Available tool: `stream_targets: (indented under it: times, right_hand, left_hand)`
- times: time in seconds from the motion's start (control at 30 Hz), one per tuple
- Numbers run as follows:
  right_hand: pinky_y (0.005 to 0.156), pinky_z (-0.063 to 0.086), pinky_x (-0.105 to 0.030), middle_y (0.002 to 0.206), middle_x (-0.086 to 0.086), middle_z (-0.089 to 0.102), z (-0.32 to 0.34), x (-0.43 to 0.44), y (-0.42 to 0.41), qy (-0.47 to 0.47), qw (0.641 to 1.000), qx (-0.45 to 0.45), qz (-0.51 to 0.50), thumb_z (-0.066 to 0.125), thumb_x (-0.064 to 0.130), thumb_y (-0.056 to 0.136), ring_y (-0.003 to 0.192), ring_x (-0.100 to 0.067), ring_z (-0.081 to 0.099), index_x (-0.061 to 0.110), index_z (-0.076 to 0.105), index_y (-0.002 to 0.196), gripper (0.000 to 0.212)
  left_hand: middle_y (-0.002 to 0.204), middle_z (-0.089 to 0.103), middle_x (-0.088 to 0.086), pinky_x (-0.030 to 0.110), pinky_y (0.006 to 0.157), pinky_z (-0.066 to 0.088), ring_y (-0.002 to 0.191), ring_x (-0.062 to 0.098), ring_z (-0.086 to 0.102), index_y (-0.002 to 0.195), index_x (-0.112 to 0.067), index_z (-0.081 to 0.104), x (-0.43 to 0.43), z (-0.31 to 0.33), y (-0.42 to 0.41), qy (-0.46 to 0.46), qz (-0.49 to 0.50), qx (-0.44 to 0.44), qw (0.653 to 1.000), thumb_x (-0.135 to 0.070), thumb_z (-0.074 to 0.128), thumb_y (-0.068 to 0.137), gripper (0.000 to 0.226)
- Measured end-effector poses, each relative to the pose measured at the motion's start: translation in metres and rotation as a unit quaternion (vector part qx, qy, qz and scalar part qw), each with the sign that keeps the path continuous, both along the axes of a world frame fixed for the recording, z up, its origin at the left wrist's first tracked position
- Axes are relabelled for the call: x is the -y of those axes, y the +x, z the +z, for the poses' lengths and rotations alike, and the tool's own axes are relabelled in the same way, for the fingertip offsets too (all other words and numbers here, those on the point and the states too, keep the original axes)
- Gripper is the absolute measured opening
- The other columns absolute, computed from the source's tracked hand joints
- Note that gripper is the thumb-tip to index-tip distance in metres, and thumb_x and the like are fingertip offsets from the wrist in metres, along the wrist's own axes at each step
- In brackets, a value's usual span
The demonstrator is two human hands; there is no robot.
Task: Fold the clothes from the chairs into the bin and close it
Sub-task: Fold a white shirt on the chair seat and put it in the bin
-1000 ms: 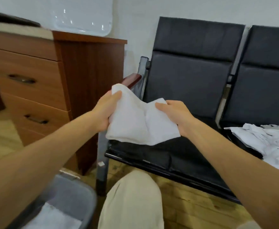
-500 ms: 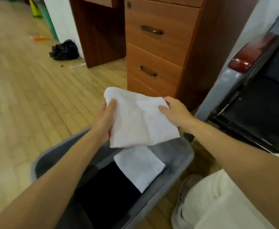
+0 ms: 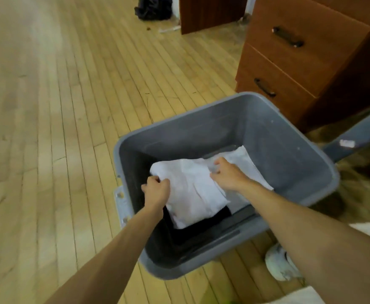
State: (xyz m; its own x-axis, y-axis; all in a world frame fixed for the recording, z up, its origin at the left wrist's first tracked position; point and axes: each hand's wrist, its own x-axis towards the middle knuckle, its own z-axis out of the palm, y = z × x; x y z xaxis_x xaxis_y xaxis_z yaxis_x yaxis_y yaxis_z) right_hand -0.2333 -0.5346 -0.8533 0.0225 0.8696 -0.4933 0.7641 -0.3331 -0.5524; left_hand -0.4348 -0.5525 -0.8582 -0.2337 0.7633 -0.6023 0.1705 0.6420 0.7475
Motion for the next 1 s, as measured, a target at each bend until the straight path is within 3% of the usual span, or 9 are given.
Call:
stream_targets:
  times: [0.1, 0.2, 0.33, 0.43, 0.53, 0.6, 0.7, 0.83, 1.0]
  right_hand:
    - [0.097, 0.044, -0.038, 0.130, -0.012, 0.054, -0.008, 0.014, 0.009, -0.066, 0.997, 0.028, 0.014, 0.050, 0.025, 0.096, 0.117, -0.028, 0.052, 0.008, 0.032, 0.142, 0.052]
    - [0.097, 0.043, -0.035, 0.135, -0.015, 0.053, 0.008, 0.020, 0.032, -0.059, 0.997, 0.052, -0.011, 0.050, 0.024, 0.097, 0.121, -0.029, 0.051, 0.005, 0.042, 0.139, 0.046]
    - [0.074, 0.051, -0.038, 0.114, -0.030, 0.062, 0.049, 0.020, 0.070, -0.010, 0.996, 0.075, -0.053, 0.053, 0.015, 0.093, 0.091, -0.033, 0.063, -0.009, 0.056, 0.122, 0.038]
    - [0.060, 0.041, -0.035, 0.116, -0.034, 0.058, 0.090, 0.029, 0.101, 0.016, 0.993, 0.102, -0.060, 0.052, 0.012, 0.091, 0.076, -0.039, 0.059, -0.012, 0.057, 0.117, 0.036]
    - [0.075, 0.052, -0.044, 0.111, -0.023, 0.066, 0.135, 0.045, 0.134, 0.043, 0.987, 0.138, -0.074, 0.054, 0.020, 0.093, 0.095, -0.038, 0.064, 0.001, 0.069, 0.108, 0.028]
    - [0.082, 0.050, -0.035, 0.109, -0.007, 0.068, 0.165, 0.062, 0.155, 0.063, 0.980, 0.167, -0.088, 0.055, 0.024, 0.094, 0.097, -0.024, 0.061, 0.013, 0.070, 0.105, 0.022]
    - [0.084, 0.046, -0.031, 0.110, -0.006, 0.065, 0.205, 0.096, 0.189, 0.090, 0.972, 0.189, -0.110, 0.053, 0.021, 0.096, 0.102, -0.022, 0.059, 0.011, 0.069, 0.109, 0.023]
    - [0.090, 0.049, -0.042, 0.108, -0.010, 0.068, 0.248, 0.153, 0.241, 0.114, 0.953, 0.235, -0.151, 0.051, 0.024, 0.096, 0.097, -0.026, 0.061, 0.008, 0.069, 0.105, 0.026]
    - [0.083, 0.048, -0.029, 0.102, 0.004, 0.067, 0.272, 0.241, 0.317, 0.150, 0.934, 0.210, -0.245, 0.056, 0.028, 0.095, 0.078, -0.009, 0.060, 0.021, 0.065, 0.104, 0.015]
  left_hand:
    - [0.126, 0.046, 0.017, 0.037, 0.083, 0.048, 0.094, 0.027, 0.051, 0.116, 0.002, 0.050, 0.002, -0.013, 0.004, -0.042, -0.016, -0.016, 0.999, -0.026, 0.050, 0.079, 0.047]
    - [0.084, 0.045, 0.004, 0.029, 0.068, 0.041, 0.074, 0.020, 0.045, 0.087, -0.010, 0.047, -0.005, -0.003, 0.020, -0.012, -0.070, 0.010, 0.997, -0.013, 0.045, 0.086, 0.003]
    - [0.090, 0.055, 0.002, 0.032, 0.079, 0.048, 0.087, 0.022, 0.059, 0.104, -0.013, 0.057, -0.021, 0.025, 0.053, 0.049, -0.168, 0.048, 0.983, -0.013, 0.043, 0.097, 0.015]
    - [0.094, 0.062, 0.006, 0.028, 0.069, 0.051, 0.082, 0.020, 0.063, 0.098, -0.015, 0.061, -0.033, 0.058, 0.092, 0.080, -0.247, 0.058, 0.964, -0.012, 0.046, 0.097, 0.015]
    - [0.089, 0.062, 0.006, 0.025, 0.066, 0.052, 0.076, 0.018, 0.062, 0.099, -0.011, 0.061, -0.038, 0.099, 0.139, 0.142, -0.324, 0.071, 0.933, -0.011, 0.046, 0.098, 0.015]
    - [0.085, 0.062, 0.004, 0.025, 0.070, 0.051, 0.076, 0.016, 0.061, 0.101, -0.010, 0.062, -0.035, 0.125, 0.172, 0.182, -0.369, 0.075, 0.908, -0.014, 0.048, 0.099, 0.014]
    - [0.088, 0.064, 0.003, 0.027, 0.078, 0.051, 0.082, 0.015, 0.061, 0.097, -0.014, 0.064, -0.024, 0.164, 0.221, 0.222, -0.432, 0.077, 0.870, -0.015, 0.050, 0.098, 0.014]
    - [0.096, 0.070, 0.005, 0.028, 0.081, 0.054, 0.089, 0.016, 0.068, 0.102, -0.016, 0.068, 0.004, 0.210, 0.285, 0.228, -0.547, 0.121, 0.797, -0.014, 0.051, 0.098, 0.017]
    - [0.089, 0.068, 0.004, 0.027, 0.078, 0.052, 0.083, 0.016, 0.067, 0.103, -0.012, 0.068, 0.063, 0.256, 0.384, 0.268, -0.610, 0.141, 0.732, -0.009, 0.050, 0.097, 0.019]
